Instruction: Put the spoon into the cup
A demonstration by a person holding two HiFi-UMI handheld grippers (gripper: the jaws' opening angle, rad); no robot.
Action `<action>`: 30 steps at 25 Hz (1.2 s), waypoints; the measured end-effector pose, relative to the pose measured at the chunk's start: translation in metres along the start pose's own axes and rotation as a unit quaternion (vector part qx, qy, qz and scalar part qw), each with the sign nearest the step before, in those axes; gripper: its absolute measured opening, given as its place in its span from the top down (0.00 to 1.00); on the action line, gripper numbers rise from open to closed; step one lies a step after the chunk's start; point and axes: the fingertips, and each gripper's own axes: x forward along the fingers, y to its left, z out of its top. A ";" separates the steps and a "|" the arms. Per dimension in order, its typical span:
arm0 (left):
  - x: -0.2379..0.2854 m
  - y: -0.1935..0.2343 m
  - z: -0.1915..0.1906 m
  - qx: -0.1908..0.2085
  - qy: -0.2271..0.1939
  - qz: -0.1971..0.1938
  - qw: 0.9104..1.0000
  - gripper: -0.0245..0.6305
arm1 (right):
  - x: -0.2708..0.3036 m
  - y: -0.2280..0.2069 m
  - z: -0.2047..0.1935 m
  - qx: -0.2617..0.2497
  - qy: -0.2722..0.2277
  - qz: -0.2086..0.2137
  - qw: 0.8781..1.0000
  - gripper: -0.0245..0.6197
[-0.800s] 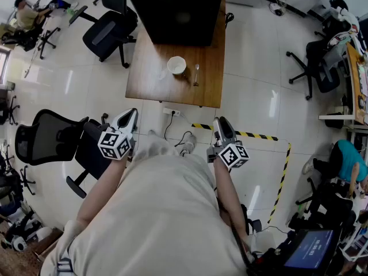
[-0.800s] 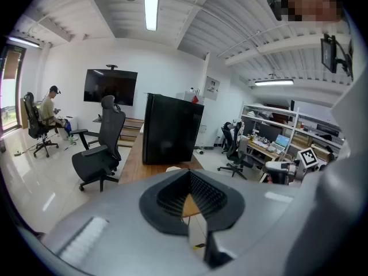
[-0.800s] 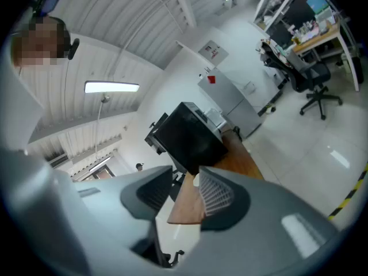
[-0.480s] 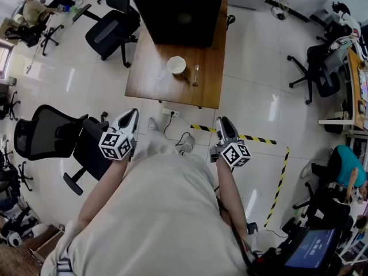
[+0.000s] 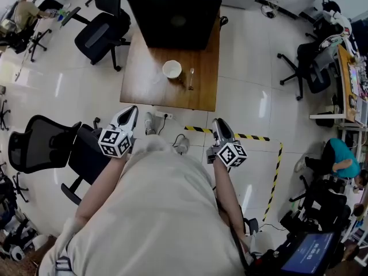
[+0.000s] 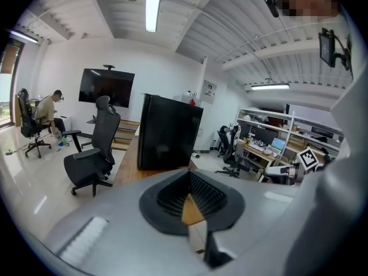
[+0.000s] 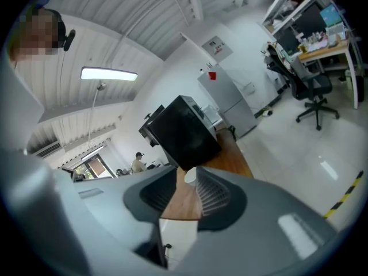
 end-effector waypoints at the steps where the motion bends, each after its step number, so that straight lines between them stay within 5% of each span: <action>1: 0.005 0.004 0.004 0.002 0.000 -0.008 1.000 0.96 | 0.002 0.002 -0.002 0.003 -0.002 -0.007 1.000 0.81; 13: 0.063 0.054 0.053 0.021 0.008 -0.092 0.995 0.96 | 0.046 0.039 -0.015 0.025 -0.004 -0.070 0.997 0.83; 30: 0.097 0.118 0.052 0.037 0.041 -0.184 0.981 0.96 | 0.127 0.073 -0.016 -0.005 -0.018 -0.134 0.991 0.84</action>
